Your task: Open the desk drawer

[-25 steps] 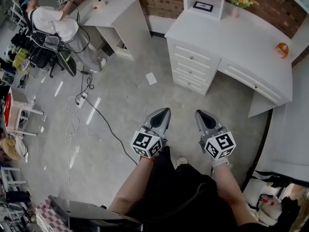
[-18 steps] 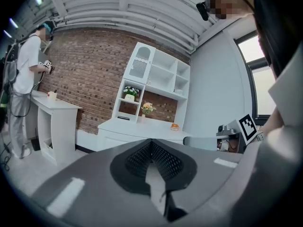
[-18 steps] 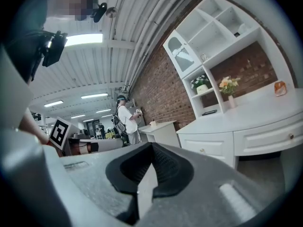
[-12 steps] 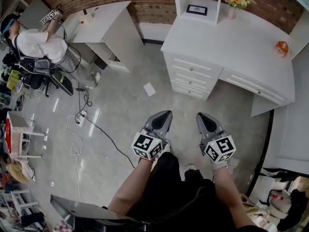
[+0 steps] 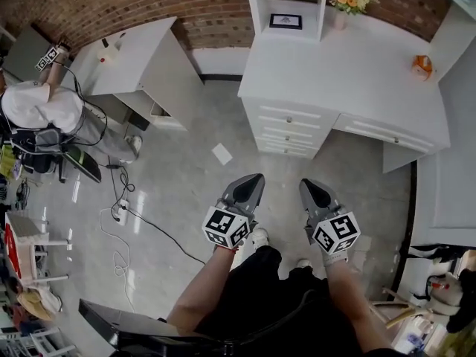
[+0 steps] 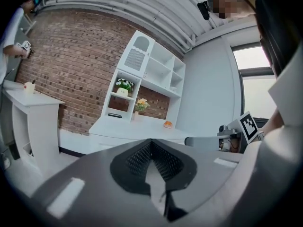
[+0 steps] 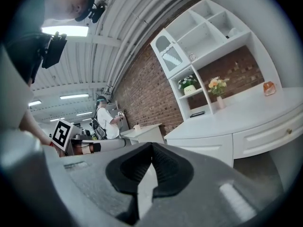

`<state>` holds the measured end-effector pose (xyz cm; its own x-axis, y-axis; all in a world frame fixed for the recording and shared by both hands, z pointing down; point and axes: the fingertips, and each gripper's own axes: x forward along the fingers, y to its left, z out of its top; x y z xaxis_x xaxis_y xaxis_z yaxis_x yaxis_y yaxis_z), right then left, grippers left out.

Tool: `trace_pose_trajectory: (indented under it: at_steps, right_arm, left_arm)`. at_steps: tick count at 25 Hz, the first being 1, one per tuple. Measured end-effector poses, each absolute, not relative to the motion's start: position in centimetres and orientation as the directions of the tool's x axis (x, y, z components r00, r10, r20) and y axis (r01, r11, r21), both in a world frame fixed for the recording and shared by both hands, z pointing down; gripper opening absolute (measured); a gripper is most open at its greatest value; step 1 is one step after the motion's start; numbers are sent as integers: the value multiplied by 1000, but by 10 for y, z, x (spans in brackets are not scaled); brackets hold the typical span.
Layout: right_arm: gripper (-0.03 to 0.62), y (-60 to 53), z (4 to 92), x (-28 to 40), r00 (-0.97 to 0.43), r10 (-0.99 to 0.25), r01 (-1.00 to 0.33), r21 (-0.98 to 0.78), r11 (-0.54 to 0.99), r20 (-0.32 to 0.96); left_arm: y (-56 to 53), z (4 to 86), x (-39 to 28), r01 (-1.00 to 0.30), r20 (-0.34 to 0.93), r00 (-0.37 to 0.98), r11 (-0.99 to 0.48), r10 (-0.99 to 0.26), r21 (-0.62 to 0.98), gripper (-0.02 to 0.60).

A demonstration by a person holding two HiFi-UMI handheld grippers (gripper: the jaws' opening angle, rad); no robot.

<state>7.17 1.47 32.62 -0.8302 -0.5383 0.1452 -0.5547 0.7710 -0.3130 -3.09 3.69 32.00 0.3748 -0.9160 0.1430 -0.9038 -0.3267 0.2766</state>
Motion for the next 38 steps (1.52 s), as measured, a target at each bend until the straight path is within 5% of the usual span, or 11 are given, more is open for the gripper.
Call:
trace_pose_trajectory:
  at_steps: [38]
  right_arm:
    - [2, -107, 393, -1, -692, -691, -717, -304, 627, 209]
  left_arm:
    - [-90, 378, -87, -808, 128, 551, -490, -824, 327, 3]
